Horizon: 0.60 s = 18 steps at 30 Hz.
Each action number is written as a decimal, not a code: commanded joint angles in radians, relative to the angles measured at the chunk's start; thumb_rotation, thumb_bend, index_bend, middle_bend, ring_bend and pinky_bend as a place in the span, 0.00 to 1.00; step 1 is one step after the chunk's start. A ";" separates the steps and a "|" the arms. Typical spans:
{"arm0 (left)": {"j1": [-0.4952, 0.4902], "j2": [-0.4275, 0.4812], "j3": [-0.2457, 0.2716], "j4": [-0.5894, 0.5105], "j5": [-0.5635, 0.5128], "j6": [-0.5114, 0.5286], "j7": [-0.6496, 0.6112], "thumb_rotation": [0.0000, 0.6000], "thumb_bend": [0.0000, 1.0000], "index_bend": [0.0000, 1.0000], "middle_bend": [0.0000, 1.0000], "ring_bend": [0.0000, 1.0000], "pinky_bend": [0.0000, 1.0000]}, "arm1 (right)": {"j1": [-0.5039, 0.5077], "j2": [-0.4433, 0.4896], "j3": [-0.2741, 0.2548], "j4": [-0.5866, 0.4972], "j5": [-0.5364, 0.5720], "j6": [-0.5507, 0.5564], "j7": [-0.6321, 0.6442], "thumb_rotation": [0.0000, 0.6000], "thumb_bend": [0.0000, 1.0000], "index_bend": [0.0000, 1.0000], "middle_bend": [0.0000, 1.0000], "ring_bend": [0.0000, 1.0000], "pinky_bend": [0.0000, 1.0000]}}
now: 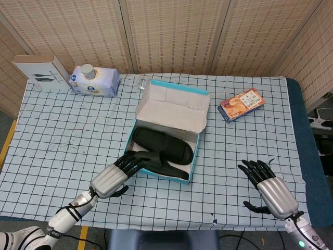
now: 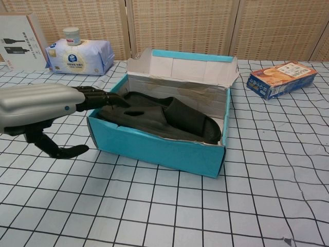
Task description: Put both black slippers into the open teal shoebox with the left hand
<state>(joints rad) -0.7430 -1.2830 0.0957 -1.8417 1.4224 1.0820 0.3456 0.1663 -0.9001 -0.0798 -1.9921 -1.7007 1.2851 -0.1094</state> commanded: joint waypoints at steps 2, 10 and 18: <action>-0.006 -0.033 -0.030 0.007 -0.035 -0.043 0.043 1.00 0.43 0.00 0.00 0.00 0.01 | 0.002 -0.003 -0.001 0.003 0.000 -0.005 0.000 0.87 0.15 0.00 0.00 0.00 0.00; -0.014 -0.083 -0.052 0.032 -0.089 -0.086 0.135 1.00 0.42 0.00 0.00 0.00 0.00 | 0.004 -0.002 -0.001 0.009 0.004 -0.007 0.010 0.87 0.15 0.00 0.00 0.00 0.00; -0.020 -0.108 -0.076 0.030 -0.113 -0.102 0.174 1.00 0.42 0.00 0.00 0.00 0.00 | 0.006 -0.007 0.002 0.019 0.012 -0.007 0.015 0.87 0.15 0.00 0.00 0.00 0.00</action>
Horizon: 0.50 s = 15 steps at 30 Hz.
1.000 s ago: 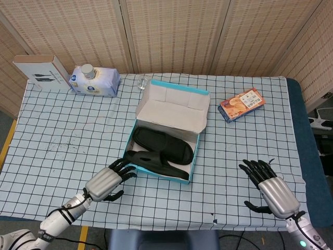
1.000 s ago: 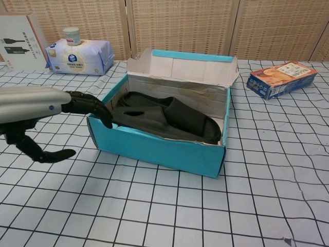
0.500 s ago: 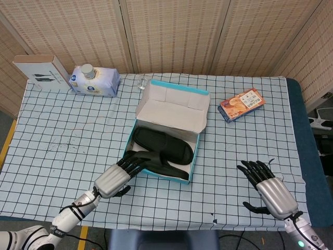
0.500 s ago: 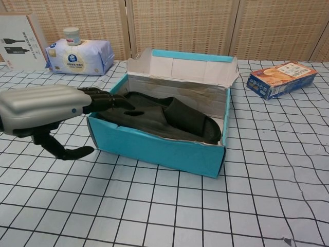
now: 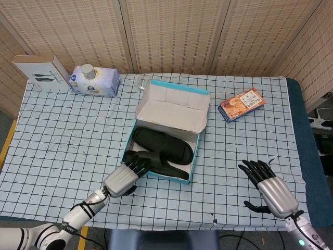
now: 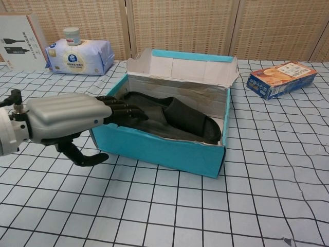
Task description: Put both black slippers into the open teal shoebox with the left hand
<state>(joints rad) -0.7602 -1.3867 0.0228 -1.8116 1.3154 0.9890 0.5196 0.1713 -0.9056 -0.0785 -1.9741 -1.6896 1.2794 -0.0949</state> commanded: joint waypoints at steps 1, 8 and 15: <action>-0.005 -0.006 -0.004 0.001 -0.007 -0.016 0.002 1.00 0.41 0.00 0.00 0.00 0.00 | 0.002 -0.002 0.001 0.003 0.003 -0.003 0.001 0.87 0.15 0.00 0.00 0.00 0.00; -0.015 -0.024 -0.010 0.025 -0.050 -0.058 0.009 1.00 0.41 0.00 0.00 0.00 0.00 | 0.003 -0.006 0.002 0.009 0.006 -0.003 0.004 0.87 0.15 0.00 0.00 0.00 0.00; -0.030 -0.037 -0.008 0.066 -0.071 -0.124 -0.042 1.00 0.41 0.00 0.00 0.00 0.00 | 0.004 -0.006 0.002 0.009 0.010 -0.005 0.002 0.87 0.15 0.00 0.00 0.00 0.00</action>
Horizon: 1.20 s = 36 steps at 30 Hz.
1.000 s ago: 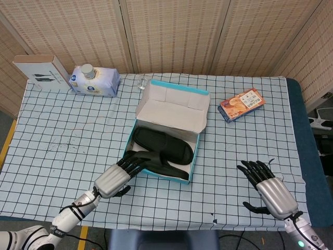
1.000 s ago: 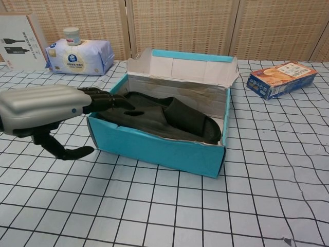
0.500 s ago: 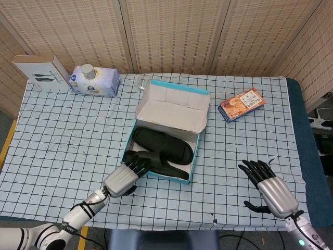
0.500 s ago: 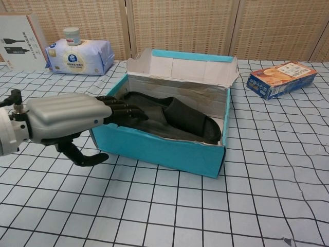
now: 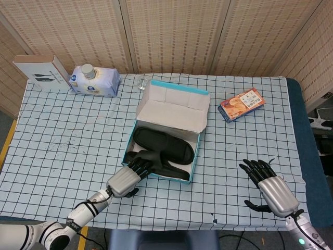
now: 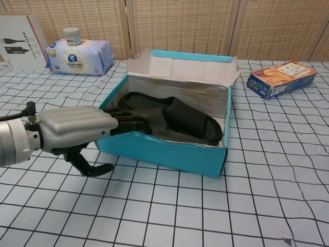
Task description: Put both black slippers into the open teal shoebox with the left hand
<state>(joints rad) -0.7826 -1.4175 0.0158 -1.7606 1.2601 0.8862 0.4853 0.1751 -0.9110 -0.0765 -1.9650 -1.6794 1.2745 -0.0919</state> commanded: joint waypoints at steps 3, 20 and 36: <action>-0.022 -0.011 -0.004 0.029 -0.045 -0.053 -0.008 1.00 0.41 0.00 0.00 0.00 0.00 | 0.000 -0.002 0.000 -0.002 0.002 0.000 -0.004 0.87 0.15 0.00 0.00 0.00 0.00; 0.009 0.012 -0.034 -0.031 0.090 0.080 -0.079 1.00 0.41 0.00 0.00 0.00 0.00 | 0.000 -0.006 -0.004 -0.008 0.002 -0.004 -0.019 0.87 0.15 0.00 0.00 0.00 0.00; 0.324 0.193 0.097 0.040 0.333 0.536 -0.254 1.00 0.41 0.00 0.00 0.00 0.00 | -0.086 -0.094 0.023 0.033 0.054 0.133 -0.185 0.87 0.15 0.00 0.00 0.00 0.00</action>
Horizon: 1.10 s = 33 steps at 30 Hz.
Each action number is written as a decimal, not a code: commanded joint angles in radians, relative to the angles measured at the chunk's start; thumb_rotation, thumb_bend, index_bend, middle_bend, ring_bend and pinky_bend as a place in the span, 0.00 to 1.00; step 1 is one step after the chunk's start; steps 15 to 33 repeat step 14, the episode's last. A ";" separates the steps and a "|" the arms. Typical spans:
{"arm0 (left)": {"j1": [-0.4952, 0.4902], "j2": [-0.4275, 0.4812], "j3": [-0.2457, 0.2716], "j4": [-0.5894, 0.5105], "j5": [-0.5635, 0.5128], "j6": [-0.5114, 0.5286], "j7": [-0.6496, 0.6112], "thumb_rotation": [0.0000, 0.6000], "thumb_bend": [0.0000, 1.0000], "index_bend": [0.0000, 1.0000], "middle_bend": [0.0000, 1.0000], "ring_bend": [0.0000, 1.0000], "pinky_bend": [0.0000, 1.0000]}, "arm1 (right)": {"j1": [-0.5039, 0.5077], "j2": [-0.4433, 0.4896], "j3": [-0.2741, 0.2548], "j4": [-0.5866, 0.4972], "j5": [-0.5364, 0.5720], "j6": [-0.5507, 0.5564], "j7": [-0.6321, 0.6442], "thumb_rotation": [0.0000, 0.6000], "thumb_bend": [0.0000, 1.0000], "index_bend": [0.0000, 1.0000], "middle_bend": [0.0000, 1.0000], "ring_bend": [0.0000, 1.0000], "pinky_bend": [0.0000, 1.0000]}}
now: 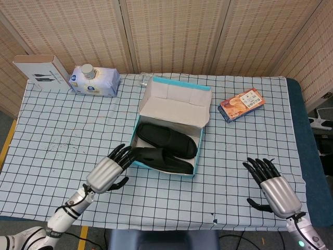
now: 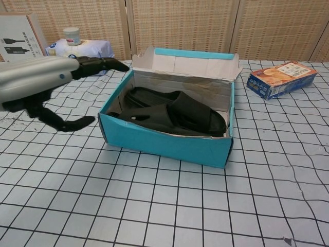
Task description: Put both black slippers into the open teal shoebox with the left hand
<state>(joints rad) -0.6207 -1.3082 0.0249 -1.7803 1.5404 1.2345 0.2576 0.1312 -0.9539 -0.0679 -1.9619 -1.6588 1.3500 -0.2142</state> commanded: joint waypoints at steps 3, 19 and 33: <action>0.318 0.072 0.114 0.191 -0.003 0.346 -0.065 1.00 0.41 0.00 0.00 0.00 0.00 | -0.072 -0.118 0.024 0.077 0.084 0.084 -0.129 0.87 0.15 0.00 0.00 0.00 0.00; 0.492 0.071 0.044 0.315 -0.101 0.483 -0.167 1.00 0.41 0.00 0.00 0.00 0.01 | -0.081 -0.173 0.047 0.114 0.133 0.093 -0.154 0.87 0.15 0.00 0.00 0.00 0.00; 0.492 0.071 0.044 0.315 -0.101 0.483 -0.167 1.00 0.41 0.00 0.00 0.00 0.01 | -0.081 -0.173 0.047 0.114 0.133 0.093 -0.154 0.87 0.15 0.00 0.00 0.00 0.00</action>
